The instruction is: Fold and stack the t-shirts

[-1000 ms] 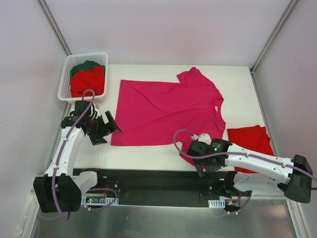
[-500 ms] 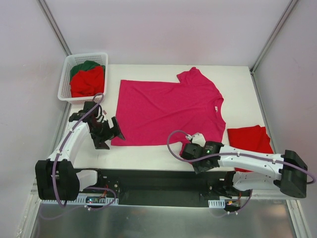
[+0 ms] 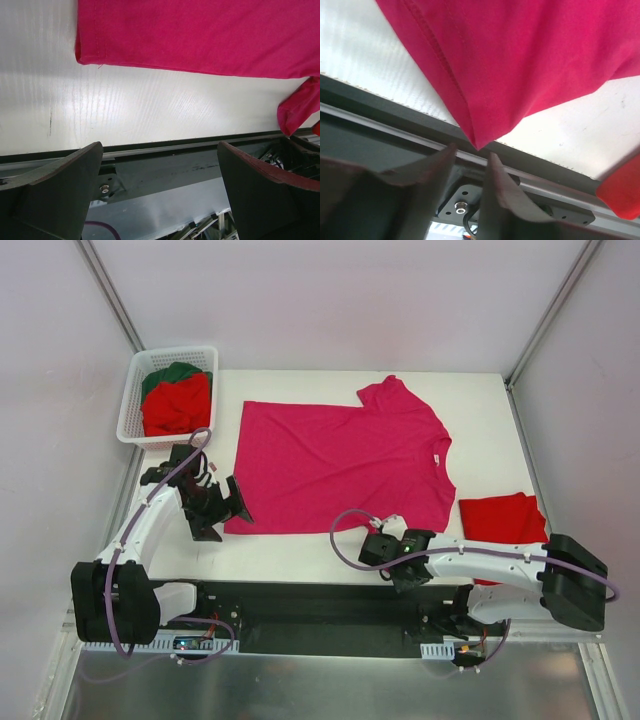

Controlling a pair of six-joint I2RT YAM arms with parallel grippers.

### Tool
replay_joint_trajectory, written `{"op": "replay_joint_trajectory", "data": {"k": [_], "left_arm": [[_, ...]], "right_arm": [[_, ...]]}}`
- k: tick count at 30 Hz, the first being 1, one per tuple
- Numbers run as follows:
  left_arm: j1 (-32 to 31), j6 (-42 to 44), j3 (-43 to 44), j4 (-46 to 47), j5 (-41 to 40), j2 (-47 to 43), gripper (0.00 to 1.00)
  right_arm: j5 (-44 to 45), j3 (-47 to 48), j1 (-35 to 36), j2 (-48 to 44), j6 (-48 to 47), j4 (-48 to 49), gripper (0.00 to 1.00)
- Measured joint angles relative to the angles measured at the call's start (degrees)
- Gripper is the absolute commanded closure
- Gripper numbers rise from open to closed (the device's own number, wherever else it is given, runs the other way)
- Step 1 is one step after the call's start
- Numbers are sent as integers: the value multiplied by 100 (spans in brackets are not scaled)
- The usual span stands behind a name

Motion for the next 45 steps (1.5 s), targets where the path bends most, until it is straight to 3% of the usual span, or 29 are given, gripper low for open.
{"op": "replay_joint_trajectory", "data": {"k": [8, 22, 35, 45], "left_arm": [[-4, 0, 0, 2, 44, -4, 1], [-7, -4, -35, 9, 155, -66, 1], [-7, -4, -48, 9, 46, 37, 1], [-9, 13, 243, 48, -621, 564, 0]], "right_arm": [[63, -61, 0, 144, 4, 15, 61], [85, -118, -562, 249, -297, 289, 62], [-11, -118, -562, 422, -560, 433, 81], [-28, -111, -562, 470, -610, 435, 80]]}}
